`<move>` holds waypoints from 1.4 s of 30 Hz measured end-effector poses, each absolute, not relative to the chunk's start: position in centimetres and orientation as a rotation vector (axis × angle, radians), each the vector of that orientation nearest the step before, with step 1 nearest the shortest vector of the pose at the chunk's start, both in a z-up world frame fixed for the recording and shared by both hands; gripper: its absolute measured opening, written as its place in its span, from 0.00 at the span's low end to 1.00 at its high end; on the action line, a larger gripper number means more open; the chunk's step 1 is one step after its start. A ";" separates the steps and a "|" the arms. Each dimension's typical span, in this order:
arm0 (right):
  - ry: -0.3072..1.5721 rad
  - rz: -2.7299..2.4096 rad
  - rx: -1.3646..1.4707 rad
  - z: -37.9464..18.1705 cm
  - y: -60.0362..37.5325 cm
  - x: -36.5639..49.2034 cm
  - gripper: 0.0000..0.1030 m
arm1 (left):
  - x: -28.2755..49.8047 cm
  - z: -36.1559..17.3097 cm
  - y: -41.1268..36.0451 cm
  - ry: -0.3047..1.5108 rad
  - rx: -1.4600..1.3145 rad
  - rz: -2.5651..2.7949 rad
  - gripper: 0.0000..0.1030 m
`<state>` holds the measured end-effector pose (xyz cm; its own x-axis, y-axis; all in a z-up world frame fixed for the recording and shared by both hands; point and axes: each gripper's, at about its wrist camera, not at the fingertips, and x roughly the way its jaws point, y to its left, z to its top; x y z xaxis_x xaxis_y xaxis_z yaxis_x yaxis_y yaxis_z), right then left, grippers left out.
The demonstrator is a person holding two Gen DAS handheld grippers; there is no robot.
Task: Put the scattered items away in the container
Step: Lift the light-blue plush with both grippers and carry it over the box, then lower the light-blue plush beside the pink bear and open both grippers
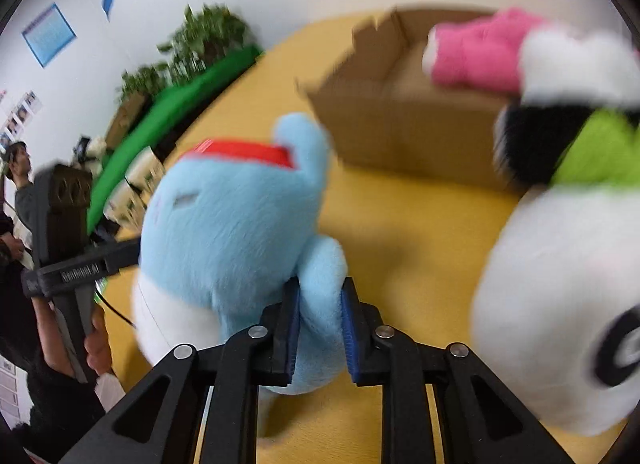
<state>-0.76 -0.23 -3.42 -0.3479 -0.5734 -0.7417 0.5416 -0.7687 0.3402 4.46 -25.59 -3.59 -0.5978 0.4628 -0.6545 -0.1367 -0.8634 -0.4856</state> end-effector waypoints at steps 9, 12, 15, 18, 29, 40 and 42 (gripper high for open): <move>0.061 -2.322 0.844 9.0 1.7 -6.5 0.18 | -3.7 10.3 -21.7 -0.373 -0.834 2.587 0.24; 0.087 -2.396 0.782 12.0 2.7 -11.1 0.18 | -9.3 12.5 -19.7 -0.329 -0.831 2.579 0.24; 0.089 -2.428 0.821 11.9 3.6 -16.1 0.18 | -14.6 12.0 -17.5 -0.295 -0.902 2.567 0.24; 0.115 -2.415 0.978 8.7 3.8 -20.8 0.18 | -19.5 8.9 -15.1 -0.266 -1.035 2.544 0.24; 0.389 -2.100 1.450 -0.9 1.8 -26.4 0.18 | -23.0 -1.4 -13.0 -0.043 -1.428 2.465 0.24; 0.447 -2.237 1.375 0.4 3.5 -25.9 0.58 | -19.9 0.0 -14.2 -0.020 -1.402 2.535 0.35; 0.406 -2.366 1.213 3.5 5.7 -22.5 0.89 | -17.3 1.9 -14.6 -0.088 -1.309 2.584 0.55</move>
<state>-22.50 5.65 3.47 -0.5132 -0.2550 -0.8195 0.5137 -0.8562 -0.0553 -17.33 -14.58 1.92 -0.5686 0.2422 -0.7861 -0.1881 -0.9686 -0.1623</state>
